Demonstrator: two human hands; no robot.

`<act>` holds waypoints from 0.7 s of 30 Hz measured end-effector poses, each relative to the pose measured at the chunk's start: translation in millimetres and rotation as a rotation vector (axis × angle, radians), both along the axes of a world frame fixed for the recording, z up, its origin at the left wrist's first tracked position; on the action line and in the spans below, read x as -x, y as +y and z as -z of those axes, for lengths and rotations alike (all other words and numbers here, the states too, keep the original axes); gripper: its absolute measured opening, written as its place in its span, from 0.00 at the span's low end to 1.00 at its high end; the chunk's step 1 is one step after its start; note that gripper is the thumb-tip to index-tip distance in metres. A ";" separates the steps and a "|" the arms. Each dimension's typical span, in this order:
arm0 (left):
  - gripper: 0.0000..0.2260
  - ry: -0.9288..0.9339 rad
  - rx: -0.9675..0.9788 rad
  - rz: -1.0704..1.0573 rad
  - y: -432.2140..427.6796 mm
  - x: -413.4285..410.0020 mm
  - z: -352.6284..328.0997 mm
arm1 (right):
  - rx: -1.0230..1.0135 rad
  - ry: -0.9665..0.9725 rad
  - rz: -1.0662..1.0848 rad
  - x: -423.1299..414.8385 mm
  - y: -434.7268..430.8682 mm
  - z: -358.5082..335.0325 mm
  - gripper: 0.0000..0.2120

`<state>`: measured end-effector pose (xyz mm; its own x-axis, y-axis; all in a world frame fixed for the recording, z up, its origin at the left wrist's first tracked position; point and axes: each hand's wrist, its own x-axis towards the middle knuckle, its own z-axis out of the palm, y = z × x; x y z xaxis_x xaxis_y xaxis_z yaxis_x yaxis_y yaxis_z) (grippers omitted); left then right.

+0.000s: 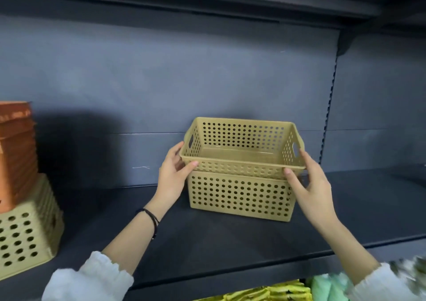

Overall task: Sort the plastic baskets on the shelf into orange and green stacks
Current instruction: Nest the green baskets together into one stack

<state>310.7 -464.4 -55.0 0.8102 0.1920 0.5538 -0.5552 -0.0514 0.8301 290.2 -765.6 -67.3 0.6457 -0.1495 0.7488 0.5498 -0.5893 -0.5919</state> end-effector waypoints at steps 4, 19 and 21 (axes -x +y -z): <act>0.23 -0.027 0.037 -0.105 30.0 27.3 0.9 | 0.000 -0.020 -0.050 1.0 33.3 -3.2 0.27; 0.23 0.143 -0.273 -0.470 106.7 82.0 18.7 | 0.040 0.331 -0.293 -4.2 104.9 6.7 0.36; 0.23 0.166 -0.279 -0.467 114.2 85.6 15.9 | 0.061 0.348 -0.317 -6.6 114.4 4.3 0.34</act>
